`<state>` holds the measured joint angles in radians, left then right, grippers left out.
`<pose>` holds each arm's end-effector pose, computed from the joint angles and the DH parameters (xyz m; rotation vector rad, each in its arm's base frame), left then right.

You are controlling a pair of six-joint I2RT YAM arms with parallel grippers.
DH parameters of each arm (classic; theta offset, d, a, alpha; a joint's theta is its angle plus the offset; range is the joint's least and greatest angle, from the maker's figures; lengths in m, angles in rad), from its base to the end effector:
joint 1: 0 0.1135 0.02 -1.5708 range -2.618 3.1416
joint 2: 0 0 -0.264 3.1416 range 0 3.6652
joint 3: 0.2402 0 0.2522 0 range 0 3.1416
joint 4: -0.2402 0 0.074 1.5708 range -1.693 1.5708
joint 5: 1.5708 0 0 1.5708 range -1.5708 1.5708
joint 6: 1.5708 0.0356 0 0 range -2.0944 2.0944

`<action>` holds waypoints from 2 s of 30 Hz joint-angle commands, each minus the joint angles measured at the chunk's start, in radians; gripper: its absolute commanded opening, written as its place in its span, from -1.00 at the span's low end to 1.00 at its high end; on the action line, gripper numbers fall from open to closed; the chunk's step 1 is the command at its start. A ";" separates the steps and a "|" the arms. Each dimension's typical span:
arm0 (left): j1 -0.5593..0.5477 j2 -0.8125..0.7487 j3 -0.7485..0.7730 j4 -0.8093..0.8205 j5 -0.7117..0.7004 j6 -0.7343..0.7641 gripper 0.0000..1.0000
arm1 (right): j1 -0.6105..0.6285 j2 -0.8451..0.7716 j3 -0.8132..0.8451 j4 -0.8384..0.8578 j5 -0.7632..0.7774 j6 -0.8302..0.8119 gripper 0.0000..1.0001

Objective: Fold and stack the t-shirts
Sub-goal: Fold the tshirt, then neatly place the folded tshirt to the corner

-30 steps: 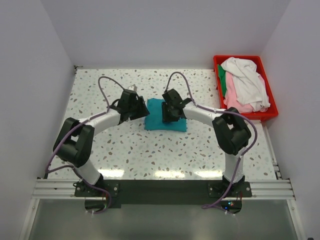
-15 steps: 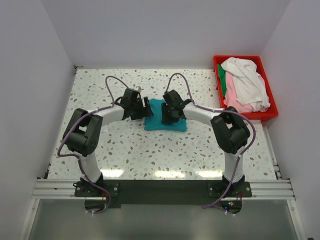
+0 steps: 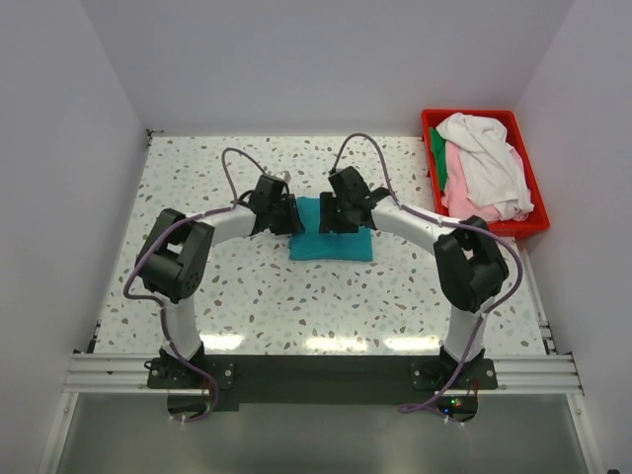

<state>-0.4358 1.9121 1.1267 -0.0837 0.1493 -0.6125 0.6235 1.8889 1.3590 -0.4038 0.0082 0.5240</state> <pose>0.3554 -0.1713 0.1481 -0.1545 2.5307 -0.6283 0.3326 0.2388 0.2041 -0.1241 2.5626 0.4504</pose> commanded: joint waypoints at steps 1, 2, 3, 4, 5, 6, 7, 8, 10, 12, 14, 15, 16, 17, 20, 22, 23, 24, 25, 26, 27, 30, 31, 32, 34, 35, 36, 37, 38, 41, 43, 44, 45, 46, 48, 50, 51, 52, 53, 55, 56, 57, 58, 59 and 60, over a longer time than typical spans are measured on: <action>-0.015 0.041 -0.005 -0.048 -0.011 -0.007 -0.47 | -0.011 -0.100 0.058 -0.016 -0.007 -0.015 0.06; -0.015 0.038 -0.004 -0.054 -0.013 -0.021 -0.56 | -0.011 -0.108 0.054 -0.018 -0.007 -0.015 0.06; -0.011 0.031 -0.001 -0.060 -0.033 -0.032 -0.64 | -0.013 -0.120 0.049 -0.020 -0.007 -0.015 0.06; -0.004 0.028 0.002 -0.068 -0.042 -0.044 -0.76 | -0.013 -0.141 0.045 -0.018 -0.007 -0.015 0.06; 0.005 0.021 -0.002 -0.071 -0.047 -0.071 -0.81 | -0.013 -0.154 0.031 -0.018 -0.007 -0.015 0.06; 0.023 0.001 -0.010 -0.070 -0.054 -0.088 -0.93 | -0.013 -0.165 0.022 -0.017 -0.004 -0.016 0.06; 0.034 -0.014 -0.034 -0.068 -0.065 -0.107 -0.98 | -0.011 -0.174 0.014 -0.017 -0.002 -0.018 0.06; 0.046 -0.033 -0.053 -0.065 -0.095 -0.151 -1.00 | -0.013 -0.195 -0.003 -0.018 -0.002 -0.018 0.06; 0.092 -0.105 -0.121 -0.065 -0.126 -0.194 -1.00 | -0.013 -0.217 -0.021 -0.017 -0.004 -0.019 0.06; 0.150 -0.195 -0.175 -0.068 -0.177 -0.256 -1.00 | -0.013 -0.246 -0.050 -0.013 -0.007 -0.021 0.06; 0.198 -0.260 -0.252 -0.100 -0.229 -0.305 -1.00 | -0.013 -0.258 -0.075 -0.010 -0.007 -0.022 0.07; 0.251 -0.327 -0.277 -0.112 -0.243 -0.315 -1.00 | -0.011 -0.273 -0.084 -0.009 -0.007 -0.024 0.07; 0.279 -0.361 -0.324 -0.128 -0.257 -0.328 -1.00 | -0.011 -0.278 -0.101 -0.004 -0.005 -0.024 0.07; 0.307 -0.396 -0.347 -0.157 -0.281 -0.343 -1.00 | -0.011 -0.287 -0.110 -0.001 -0.028 -0.028 0.06; 0.423 -0.525 -0.435 -0.224 -0.321 -0.375 -1.00 | -0.013 -0.312 -0.141 0.014 -0.048 -0.024 0.06; 0.521 -0.619 -0.497 -0.249 -0.335 -0.389 -1.00 | -0.011 -0.329 -0.159 0.028 -0.060 -0.024 0.06; 0.582 -0.674 -0.513 -0.278 -0.350 -0.394 -1.00 | -0.013 -0.335 -0.166 0.029 -0.065 -0.021 0.06; 0.610 -0.700 -0.527 -0.292 -0.356 -0.398 -1.00 | -0.013 -0.341 -0.172 0.031 -0.070 -0.021 0.06; 0.665 -0.743 -0.553 -0.310 -0.358 -0.403 -1.00 | -0.013 -0.350 -0.182 0.033 -0.071 -0.022 0.06; 0.690 -0.761 -0.562 -0.321 -0.359 -0.406 -1.00 | -0.013 -0.358 -0.189 0.033 -0.071 -0.021 0.06; 0.713 -0.780 -0.579 -0.330 -0.364 -0.411 -1.00 | -0.011 -0.364 -0.195 0.034 -0.070 -0.022 0.06; 0.810 -0.831 -0.596 -0.361 -0.366 -0.418 -1.00 | -0.013 -0.387 -0.210 0.039 -0.077 -0.021 0.06; 0.836 -0.843 -0.607 -0.367 -0.364 -0.421 -1.00 | -0.013 -0.392 -0.216 0.042 -0.080 -0.021 0.06; 0.888 -0.863 -0.613 -0.376 -0.352 -0.421 -1.00 | -0.013 -0.402 -0.219 0.042 -0.080 -0.022 0.05; 0.942 -0.883 -0.630 -0.386 -0.343 -0.421 -1.00 | -0.013 -0.415 -0.227 0.043 -0.086 -0.022 0.06; 1.003 -0.901 -0.636 -0.384 -0.320 -0.415 -1.00 | -0.013 -0.425 -0.228 0.042 -0.086 -0.024 0.06; 1.035 -0.910 -0.646 -0.383 -0.307 -0.409 -1.00 | -0.013 -0.428 -0.230 0.040 -0.085 -0.024 0.06; 1.064 -0.913 -0.650 -0.383 -0.295 -0.396 -1.00 | -0.013 -0.433 -0.232 0.040 -0.085 -0.022 0.06; 1.126 -0.918 -0.651 -0.386 -0.272 -0.391 -1.00 | -0.011 -0.441 -0.233 0.042 -0.088 -0.024 0.05; 1.219 -0.911 -0.662 -0.383 -0.222 -0.359 -1.00 | -0.011 -0.447 -0.236 0.046 -0.094 -0.021 0.05; 1.262 -0.907 -0.665 -0.387 -0.206 -0.342 -1.00 | -0.010 -0.448 -0.239 0.046 -0.097 -0.021 0.05; 1.299 -0.909 -0.668 -0.387 -0.192 -0.337 -1.00 | -0.011 -0.448 -0.239 0.048 -0.100 -0.019 0.05; 1.321 -0.913 -0.677 -0.386 -0.186 -0.334 -1.00 | -0.011 -0.448 -0.244 0.054 -0.102 -0.021 0.05; 1.360 -0.917 -0.680 -0.384 -0.168 -0.325 -1.00 | -0.011 -0.448 -0.245 0.053 -0.102 -0.019 0.04; 1.393 -0.920 -0.694 -0.389 -0.154 -0.322 -1.00 | -0.010 -0.445 -0.247 0.053 -0.106 -0.018 0.05; 1.431 -0.929 -0.703 -0.395 -0.128 -0.317 -0.97 | -0.010 -0.444 -0.248 0.057 -0.106 -0.018 0.05; 1.444 -0.933 -0.708 -0.398 -0.126 -0.316 -0.96 | -0.010 -0.444 -0.250 0.057 -0.108 -0.018 0.04; 1.454 -0.938 -0.709 -0.407 -0.125 -0.313 -0.95 | -0.010 -0.442 -0.250 0.059 -0.106 -0.019 0.05; 1.474 -0.952 -0.709 -0.409 -0.122 -0.314 -0.92 | -0.010 -0.442 -0.250 0.057 -0.106 -0.018 0.04; 1.497 -0.979 -0.722 -0.413 -0.113 -0.313 -0.90 | -0.010 -0.441 -0.253 0.059 -0.102 -0.021 0.04; 1.497 -0.986 -0.731 -0.415 -0.109 -0.319 -0.89 | -0.010 -0.439 -0.255 0.060 -0.102 -0.022 0.04; 1.497 -0.992 -0.732 -0.419 -0.103 -0.332 -0.89 | -0.010 -0.439 -0.258 0.060 -0.100 -0.022 0.05; 1.497 -0.998 -0.737 -0.433 -0.100 -0.345 -0.89 | -0.010 -0.438 -0.258 0.060 -0.100 -0.022 0.04; 1.499 -1.010 -0.743 -0.438 -0.091 -0.357 -0.89 | -0.008 -0.435 -0.258 0.059 -0.100 -0.024 0.05; 1.497 -1.018 -0.760 -0.442 -0.087 -0.369 -0.90 | -0.010 -0.432 -0.259 0.059 -0.100 -0.024 0.04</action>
<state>1.0527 0.9245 0.3939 -0.4965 0.0246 -0.9543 0.6106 1.4776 1.1042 -0.3794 -0.0792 0.5121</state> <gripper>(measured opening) 0.054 0.524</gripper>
